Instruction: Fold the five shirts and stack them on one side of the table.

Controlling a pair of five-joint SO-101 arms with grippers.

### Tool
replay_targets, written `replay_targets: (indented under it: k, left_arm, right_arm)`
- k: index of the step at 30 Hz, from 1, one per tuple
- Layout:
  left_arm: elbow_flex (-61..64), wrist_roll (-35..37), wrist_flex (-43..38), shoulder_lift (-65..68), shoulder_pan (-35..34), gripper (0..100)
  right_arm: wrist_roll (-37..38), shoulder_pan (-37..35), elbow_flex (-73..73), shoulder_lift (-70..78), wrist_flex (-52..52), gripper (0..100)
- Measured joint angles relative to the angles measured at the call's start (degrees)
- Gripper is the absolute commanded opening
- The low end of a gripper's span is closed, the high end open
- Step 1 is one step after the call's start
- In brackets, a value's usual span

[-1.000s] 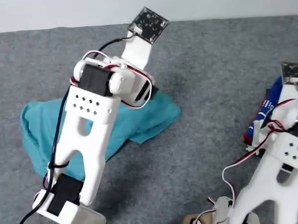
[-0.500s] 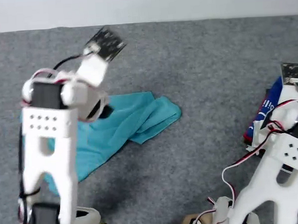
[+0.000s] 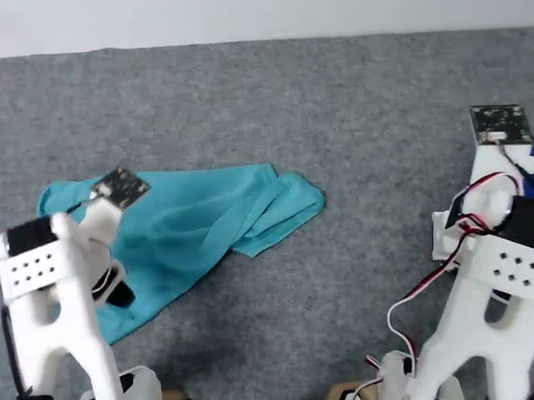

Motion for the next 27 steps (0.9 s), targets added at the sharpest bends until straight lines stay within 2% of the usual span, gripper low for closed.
replay_targets:
  k: [8,13,19,27]
  left_arm:
    - [13.1,-5.98,-14.42,-0.09,-1.49,23]
    - [15.38,-8.7,-16.26,-0.09,-4.13,23]
    - [15.38,-13.71,-16.53,-0.09,-10.64,23]
    - [17.05,-14.51,-19.87,1.49,-12.84,23]
  right_arm:
    - [0.0,-0.62,0.0,0.0,0.0,1.3]
    - [-0.09,-0.62,0.0,0.0,0.0,1.4]
    - [-0.09,-0.88,0.18,0.0,0.0,1.5]
    - [-0.09,-8.09,6.42,0.0,-2.11,1.5]
